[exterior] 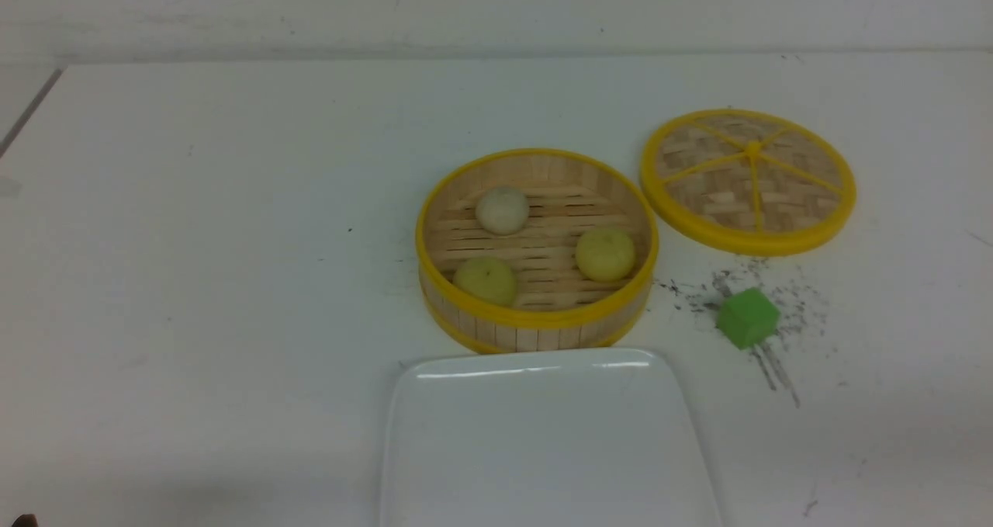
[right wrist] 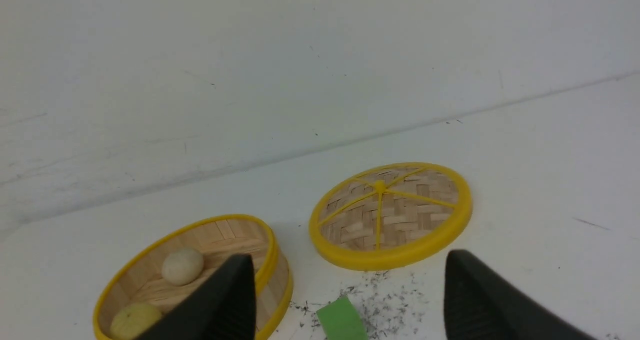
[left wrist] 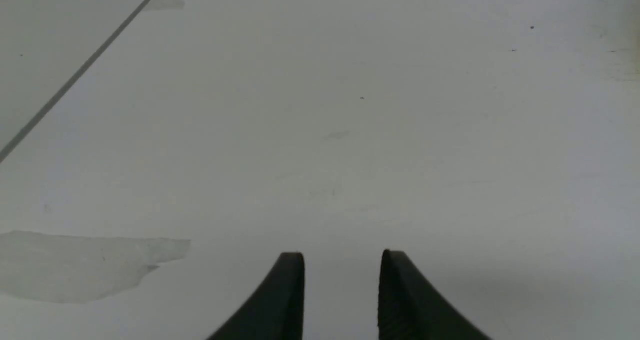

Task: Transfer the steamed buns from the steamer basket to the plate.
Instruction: Use the right arm to grab the steamed stuffed bun that is closest to it

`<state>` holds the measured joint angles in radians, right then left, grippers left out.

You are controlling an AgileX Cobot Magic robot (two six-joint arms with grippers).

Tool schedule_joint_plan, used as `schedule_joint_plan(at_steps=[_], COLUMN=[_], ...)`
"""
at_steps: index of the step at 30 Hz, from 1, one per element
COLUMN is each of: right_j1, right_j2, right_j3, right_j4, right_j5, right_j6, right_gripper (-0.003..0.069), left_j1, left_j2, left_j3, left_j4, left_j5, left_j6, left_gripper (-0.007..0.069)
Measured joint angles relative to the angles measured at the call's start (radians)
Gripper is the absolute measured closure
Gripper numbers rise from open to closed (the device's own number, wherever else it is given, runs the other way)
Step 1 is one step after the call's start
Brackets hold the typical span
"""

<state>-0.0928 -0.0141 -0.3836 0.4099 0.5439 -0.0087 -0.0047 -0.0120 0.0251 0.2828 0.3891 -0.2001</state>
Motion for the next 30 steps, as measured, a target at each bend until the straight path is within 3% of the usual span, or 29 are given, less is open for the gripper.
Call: schedule_joint_plan(at_steps=[10,16,19,26,30], right_j1=[0.000,0.000,0.000,0.000,0.000], right_j2=[0.000,0.000,0.000,0.000,0.000], right_j3=[0.000,0.000,0.000,0.000,0.000], right_j4=[0.000,0.000,0.000,0.001,0.030], right_j5=[0.086,0.112,0.114,0.129,0.154], right_j6=[0.000,0.000,-0.001,-0.068,-0.135], right_gripper=[0.0165,0.0165,0.0165,0.0165,0.0165], left_j1=[0.000,0.000,0.000,0.000,0.000], left_j2=[0.000,0.000,0.000,0.000,0.000], left_j3=[0.000,0.003,0.003,0.003,0.003], left_j4=[-0.026,-0.199,-0.213,-0.275,-0.283], left_j5=[-0.018,-0.113,-0.124,-0.133,-0.162], left_j6=[-0.011,-0.174,-0.218,-0.486,-0.566], left_gripper=[0.0384,0.0384,0.0384,0.0384,0.0382])
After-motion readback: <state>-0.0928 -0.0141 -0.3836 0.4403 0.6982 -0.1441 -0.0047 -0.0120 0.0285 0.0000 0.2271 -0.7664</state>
